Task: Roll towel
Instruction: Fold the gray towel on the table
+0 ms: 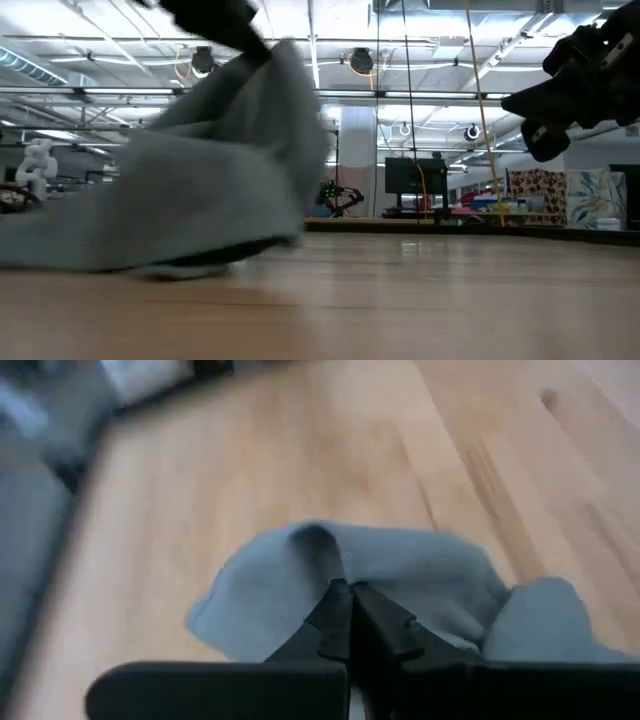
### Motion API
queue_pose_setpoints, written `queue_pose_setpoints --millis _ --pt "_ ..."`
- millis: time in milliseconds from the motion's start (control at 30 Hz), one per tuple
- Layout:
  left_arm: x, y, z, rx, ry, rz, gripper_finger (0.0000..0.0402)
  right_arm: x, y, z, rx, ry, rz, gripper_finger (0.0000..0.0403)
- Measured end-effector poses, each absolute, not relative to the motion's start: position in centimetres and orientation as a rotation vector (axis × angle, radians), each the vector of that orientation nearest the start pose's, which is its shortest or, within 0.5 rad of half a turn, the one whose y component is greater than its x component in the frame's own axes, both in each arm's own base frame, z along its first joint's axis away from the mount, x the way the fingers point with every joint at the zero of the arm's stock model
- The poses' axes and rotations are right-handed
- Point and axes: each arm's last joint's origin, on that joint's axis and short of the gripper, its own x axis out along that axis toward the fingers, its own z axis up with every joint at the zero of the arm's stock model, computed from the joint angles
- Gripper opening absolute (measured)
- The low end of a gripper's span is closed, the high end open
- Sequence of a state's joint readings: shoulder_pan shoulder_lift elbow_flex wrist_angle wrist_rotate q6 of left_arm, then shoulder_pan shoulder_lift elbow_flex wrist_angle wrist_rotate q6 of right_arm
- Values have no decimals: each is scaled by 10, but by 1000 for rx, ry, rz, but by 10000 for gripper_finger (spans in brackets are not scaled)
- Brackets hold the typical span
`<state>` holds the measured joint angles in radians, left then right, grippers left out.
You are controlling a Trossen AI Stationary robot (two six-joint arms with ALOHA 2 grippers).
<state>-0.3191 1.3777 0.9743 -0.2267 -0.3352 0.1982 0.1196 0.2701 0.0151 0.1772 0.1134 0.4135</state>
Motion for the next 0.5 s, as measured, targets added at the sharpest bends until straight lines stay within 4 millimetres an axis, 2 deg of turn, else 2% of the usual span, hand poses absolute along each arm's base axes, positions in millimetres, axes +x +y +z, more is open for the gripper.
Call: queue_pose_setpoints --millis 100,200,500 --pt "287 -80 270 465 546 -48 7 116 10 160 412 106 -31 0" --pt "289 -75 268 439 552 -11 16 119 10 156 409 138 -66 0" --pt "303 -69 229 360 660 91 55 131 11 150 383 176 -76 11"
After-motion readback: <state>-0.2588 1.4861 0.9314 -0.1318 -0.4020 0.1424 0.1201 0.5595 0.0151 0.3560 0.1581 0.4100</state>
